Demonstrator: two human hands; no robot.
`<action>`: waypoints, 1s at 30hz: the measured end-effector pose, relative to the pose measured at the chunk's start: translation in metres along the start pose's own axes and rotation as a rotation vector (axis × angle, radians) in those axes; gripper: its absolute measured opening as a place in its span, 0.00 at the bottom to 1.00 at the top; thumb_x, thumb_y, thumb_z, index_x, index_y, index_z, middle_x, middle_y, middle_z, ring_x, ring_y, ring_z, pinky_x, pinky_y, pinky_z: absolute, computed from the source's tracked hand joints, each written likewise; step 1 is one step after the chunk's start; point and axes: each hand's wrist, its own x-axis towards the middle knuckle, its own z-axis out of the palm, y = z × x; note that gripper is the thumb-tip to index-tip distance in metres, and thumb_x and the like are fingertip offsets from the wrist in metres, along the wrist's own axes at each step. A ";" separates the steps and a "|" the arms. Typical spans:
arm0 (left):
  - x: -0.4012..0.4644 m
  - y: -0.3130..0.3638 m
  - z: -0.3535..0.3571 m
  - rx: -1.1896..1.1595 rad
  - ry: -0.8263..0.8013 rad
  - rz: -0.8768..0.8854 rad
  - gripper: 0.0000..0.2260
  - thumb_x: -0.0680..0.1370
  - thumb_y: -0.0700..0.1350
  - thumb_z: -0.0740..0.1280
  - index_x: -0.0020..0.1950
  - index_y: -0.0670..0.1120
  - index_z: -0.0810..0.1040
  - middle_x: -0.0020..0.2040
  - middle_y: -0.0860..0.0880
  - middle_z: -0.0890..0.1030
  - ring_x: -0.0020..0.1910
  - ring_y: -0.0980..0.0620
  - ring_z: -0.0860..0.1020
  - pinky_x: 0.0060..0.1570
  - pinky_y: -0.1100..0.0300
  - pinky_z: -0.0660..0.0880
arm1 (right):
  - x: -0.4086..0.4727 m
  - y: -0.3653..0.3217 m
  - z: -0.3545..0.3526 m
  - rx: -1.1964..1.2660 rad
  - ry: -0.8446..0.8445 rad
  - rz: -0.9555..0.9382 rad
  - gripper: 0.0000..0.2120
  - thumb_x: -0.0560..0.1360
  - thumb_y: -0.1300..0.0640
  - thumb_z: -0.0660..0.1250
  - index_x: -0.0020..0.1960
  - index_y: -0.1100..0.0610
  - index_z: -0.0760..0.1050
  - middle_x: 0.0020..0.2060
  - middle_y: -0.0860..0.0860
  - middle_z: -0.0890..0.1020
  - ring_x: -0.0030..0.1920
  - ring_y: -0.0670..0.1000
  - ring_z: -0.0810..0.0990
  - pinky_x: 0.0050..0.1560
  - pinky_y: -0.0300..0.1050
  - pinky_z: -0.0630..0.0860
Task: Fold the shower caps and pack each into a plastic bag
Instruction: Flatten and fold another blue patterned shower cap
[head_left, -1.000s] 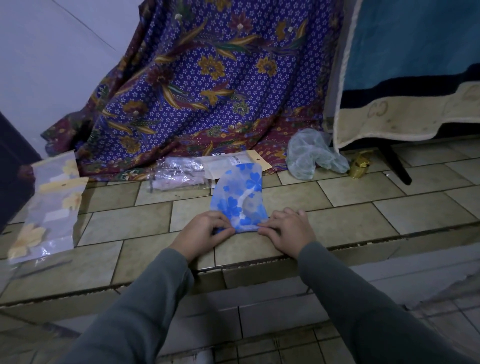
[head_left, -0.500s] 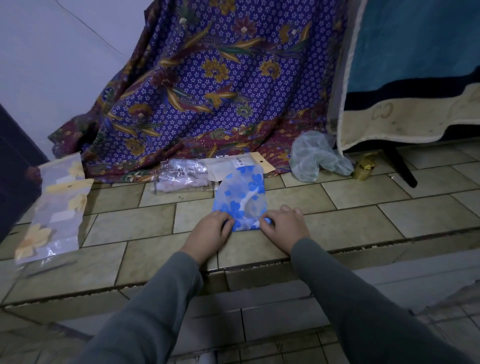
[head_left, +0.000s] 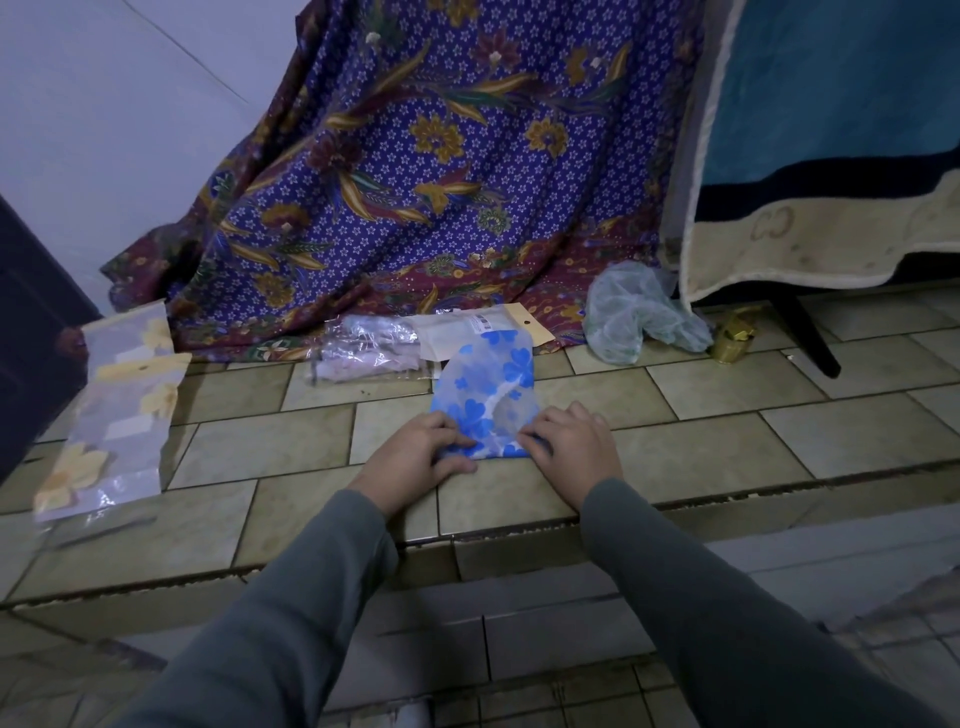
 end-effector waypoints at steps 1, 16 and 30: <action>-0.002 -0.003 0.000 0.005 -0.006 0.009 0.15 0.73 0.52 0.72 0.57 0.47 0.82 0.52 0.51 0.77 0.53 0.54 0.74 0.57 0.65 0.67 | 0.000 0.001 -0.001 0.008 0.004 -0.012 0.03 0.69 0.50 0.74 0.39 0.48 0.82 0.37 0.43 0.81 0.38 0.52 0.74 0.39 0.45 0.65; -0.019 -0.001 0.005 0.026 0.107 0.017 0.16 0.75 0.59 0.63 0.51 0.50 0.83 0.49 0.53 0.79 0.47 0.54 0.75 0.52 0.61 0.71 | -0.013 0.004 -0.012 0.164 -0.166 -0.037 0.10 0.74 0.46 0.68 0.52 0.48 0.83 0.38 0.44 0.77 0.41 0.46 0.68 0.44 0.46 0.72; -0.014 0.004 0.005 0.123 0.102 -0.095 0.20 0.76 0.60 0.50 0.44 0.49 0.75 0.42 0.49 0.79 0.44 0.48 0.75 0.45 0.52 0.72 | -0.004 -0.005 0.000 0.111 -0.180 0.115 0.13 0.78 0.47 0.58 0.48 0.50 0.79 0.44 0.44 0.81 0.50 0.49 0.73 0.51 0.48 0.67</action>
